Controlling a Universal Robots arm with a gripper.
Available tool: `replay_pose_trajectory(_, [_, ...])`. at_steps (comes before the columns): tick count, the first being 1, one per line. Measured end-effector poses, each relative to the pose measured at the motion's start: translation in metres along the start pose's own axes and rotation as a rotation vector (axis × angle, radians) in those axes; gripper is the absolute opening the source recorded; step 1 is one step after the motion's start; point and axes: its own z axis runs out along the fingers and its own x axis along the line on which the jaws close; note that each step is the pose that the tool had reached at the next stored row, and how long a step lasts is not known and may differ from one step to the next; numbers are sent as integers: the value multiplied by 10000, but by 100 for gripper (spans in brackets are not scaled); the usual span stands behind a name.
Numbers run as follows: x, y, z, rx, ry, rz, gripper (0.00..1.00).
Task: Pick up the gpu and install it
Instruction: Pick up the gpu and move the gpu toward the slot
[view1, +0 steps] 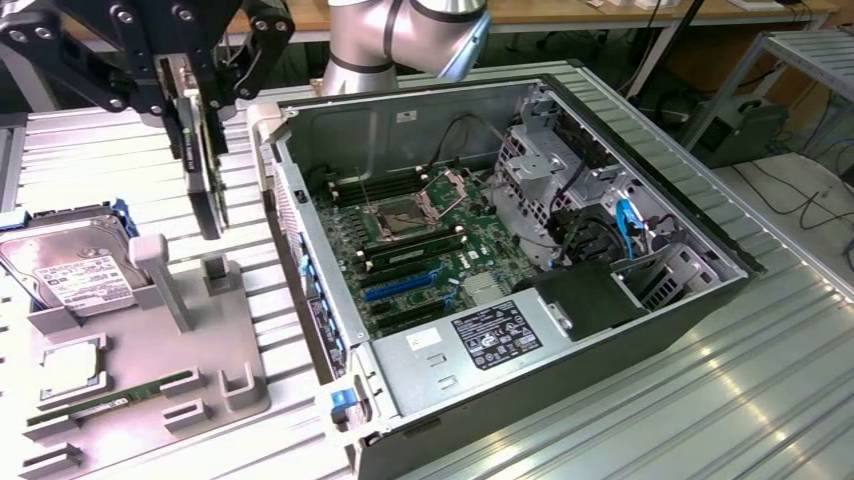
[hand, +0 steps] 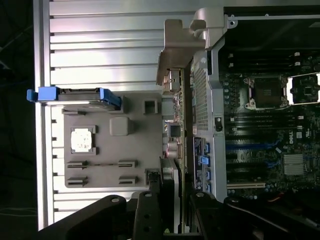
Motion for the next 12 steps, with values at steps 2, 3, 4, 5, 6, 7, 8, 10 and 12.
replay_pose_trajectory(2, [-49, 2, 1, 0, 0, 0, 28])
replay_pose_trajectory(3, [-78, 2, 1, 0, 0, -1, 28])
replay_pose_trajectory(4, [-111, 4, 1, 0, 0, -1, 28])
replay_pose_trajectory(5, [-141, 4, 2, 0, 0, -1, 28])
replay_pose_trajectory(6, [-173, 6, 3, 0, 0, -1, 28])
replay_pose_trajectory(7, [-205, 7, 3, 0, 0, -1, 28])
replay_pose_trajectory(8, [-233, 8, 4, -1, 0, -1, 28])
replay_pose_trajectory(10, [-297, 10, 4, 0, 1, 0, 28])
replay_pose_trajectory(12, [-371, 12, 5, 1, 1, -1, 28])
